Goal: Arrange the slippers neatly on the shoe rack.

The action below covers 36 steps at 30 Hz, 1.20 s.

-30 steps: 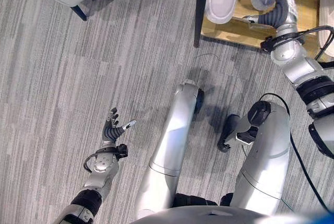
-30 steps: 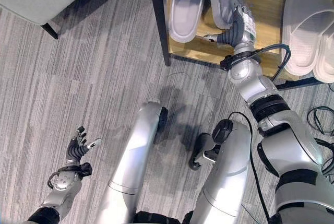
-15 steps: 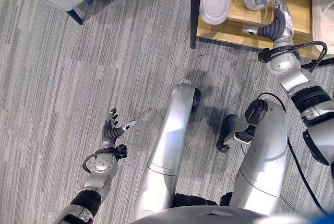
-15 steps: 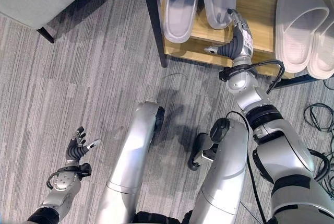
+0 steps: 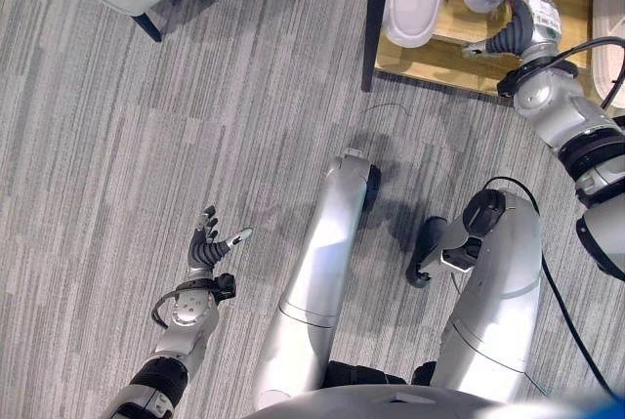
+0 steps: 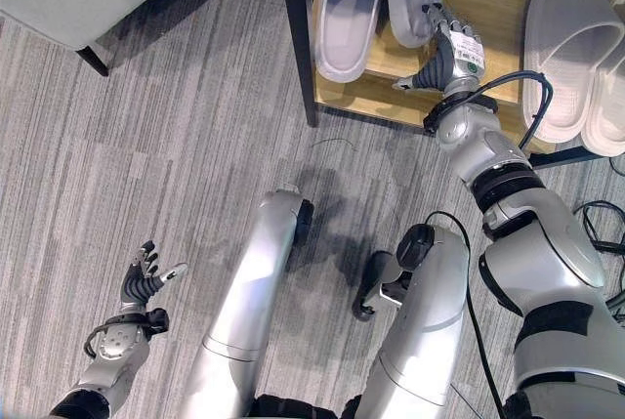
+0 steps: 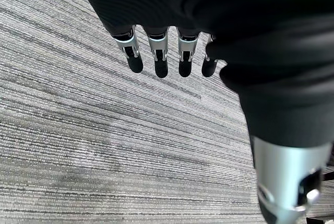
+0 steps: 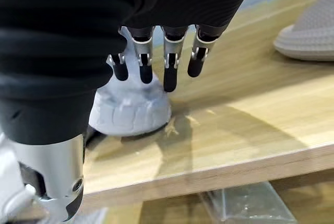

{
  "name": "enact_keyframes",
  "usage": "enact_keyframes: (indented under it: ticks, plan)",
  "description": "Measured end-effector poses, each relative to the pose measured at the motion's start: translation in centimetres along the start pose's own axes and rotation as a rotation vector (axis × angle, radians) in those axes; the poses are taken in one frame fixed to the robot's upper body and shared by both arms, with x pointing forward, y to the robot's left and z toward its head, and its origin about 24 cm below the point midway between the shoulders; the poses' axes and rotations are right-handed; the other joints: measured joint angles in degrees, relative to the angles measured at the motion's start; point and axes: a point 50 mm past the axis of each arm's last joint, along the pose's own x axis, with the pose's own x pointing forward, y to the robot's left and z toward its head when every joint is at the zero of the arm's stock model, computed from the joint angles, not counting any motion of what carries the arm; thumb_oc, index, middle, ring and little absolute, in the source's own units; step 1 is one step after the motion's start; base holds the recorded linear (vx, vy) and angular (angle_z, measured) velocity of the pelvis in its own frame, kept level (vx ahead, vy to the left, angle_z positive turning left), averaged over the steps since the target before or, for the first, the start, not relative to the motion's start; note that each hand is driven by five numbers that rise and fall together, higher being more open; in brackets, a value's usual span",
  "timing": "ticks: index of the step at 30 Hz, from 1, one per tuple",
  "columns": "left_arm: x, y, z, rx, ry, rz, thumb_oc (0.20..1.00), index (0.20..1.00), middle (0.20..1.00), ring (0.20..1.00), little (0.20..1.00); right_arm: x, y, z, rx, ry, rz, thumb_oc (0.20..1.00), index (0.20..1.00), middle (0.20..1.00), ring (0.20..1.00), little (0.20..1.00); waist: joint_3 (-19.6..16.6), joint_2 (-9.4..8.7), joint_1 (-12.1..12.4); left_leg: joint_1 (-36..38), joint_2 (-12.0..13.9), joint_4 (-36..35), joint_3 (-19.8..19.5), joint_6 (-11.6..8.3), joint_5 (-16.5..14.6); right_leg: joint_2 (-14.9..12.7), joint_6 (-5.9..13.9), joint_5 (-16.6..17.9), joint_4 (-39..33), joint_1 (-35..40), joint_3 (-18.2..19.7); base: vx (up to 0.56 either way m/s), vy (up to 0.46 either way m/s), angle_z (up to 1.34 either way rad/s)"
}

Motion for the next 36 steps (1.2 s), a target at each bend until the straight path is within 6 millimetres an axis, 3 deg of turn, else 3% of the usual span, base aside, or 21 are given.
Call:
enact_keyframes:
  ticks: [4, 10, 20, 25, 29, 30, 32, 36]
  plan:
    - [0.1, 0.4, 0.0, -0.001, 0.003, 0.005, 1.000, 1.000, 1.000, 1.000, 1.000, -0.1, 0.0, 0.9, -0.026, -0.053, 0.023, 1.000, 1.000, 1.000, 1.000, 1.000, 0.07, -0.99, -0.26, -0.27, 0.01, 0.47, -0.26, -0.19, -0.37, 0.22, 0.03, -0.01, 0.06, -0.18, -0.19, 0.02, 0.001, -0.03]
    - [0.1, 1.4, -0.2, -0.006, 0.021, 0.046, 1.000, 1.000, 1.000, 1.000, 1.000, -3.0, -0.5, 1.5, -0.100, -0.244, 0.069, 1.000, 1.000, 1.000, 1.000, 1.000, 0.10, -2.10, -1.24, -0.40, 0.09, 1.89, -0.45, 0.43, -1.36, 0.34, 0.63, -0.61, 0.64, 0.44, -0.37, 0.02, 0.002, -0.01]
    - [0.2, 1.8, -0.1, -0.028, 0.016, 0.062, 1.000, 1.000, 1.000, 1.000, 1.000, -8.9, 1.7, -1.4, -0.053, -0.208, 0.155, 1.000, 1.000, 1.000, 1.000, 1.000, 0.13, -3.19, -3.88, -0.40, 0.83, 4.64, -0.32, 0.35, -3.35, 1.32, 0.96, -1.72, 3.15, -0.21, 0.19, 0.01, 0.004, -0.05]
    - [0.2, 1.8, 0.0, -0.018, 0.008, 0.059, 1.000, 1.000, 1.000, 1.000, 1.000, -7.6, -0.4, -0.7, -0.095, -0.243, 0.012, 1.000, 1.000, 1.000, 1.000, 1.000, 0.13, -3.16, -2.66, -0.37, 0.79, 4.51, -0.31, 0.30, -3.53, 1.15, 0.97, -2.13, 3.29, -0.17, 0.18, 0.00, 0.008, 0.01]
    - [0.1, 1.4, 0.1, 0.005, 0.000, 0.035, 1.000, 1.000, 1.000, 1.000, 1.000, -3.2, -2.1, 4.0, -0.178, -0.377, -0.112, 1.000, 1.000, 1.000, 1.000, 1.000, 0.11, -3.10, -0.81, -0.26, 0.84, 4.68, -0.26, 0.30, -3.52, 0.90, 0.89, -2.26, 3.64, -0.01, 0.27, 0.00, 0.020, 0.02]
    - [0.1, 1.3, 0.1, 0.006, -0.001, 0.030, 1.000, 1.000, 1.000, 1.000, 1.000, -2.8, -2.3, 4.3, -0.187, -0.381, -0.120, 1.000, 1.000, 1.000, 1.000, 1.000, 0.11, -3.10, -0.62, -0.24, 0.84, 4.68, -0.20, 0.30, -3.53, 0.80, 0.77, -2.33, 3.68, -0.05, 0.30, 0.01, 0.006, 0.07]
    - [0.1, 1.2, 0.1, 0.008, 0.000, 0.026, 1.000, 1.000, 1.000, 1.000, 1.000, -2.8, -2.0, 4.5, -0.190, -0.383, -0.124, 1.000, 1.000, 1.000, 1.000, 1.000, 0.11, -3.10, 0.60, -0.22, 0.73, 4.64, 0.07, 0.48, -3.61, 0.30, 0.54, -2.50, 3.79, 0.12, 0.34, 0.02, 0.007, 0.05]
    - [0.1, 0.9, 0.0, 0.014, 0.002, 0.012, 1.000, 1.000, 1.000, 1.000, 1.000, -1.7, 0.6, 4.7, -0.206, -0.319, -0.043, 1.000, 1.000, 1.000, 1.000, 1.000, 0.11, -3.06, 1.22, -0.03, 0.65, 5.00, 0.03, 0.54, -3.81, 0.13, 0.91, -2.89, 4.16, 0.40, 0.34, 0.00, 0.000, 0.00]
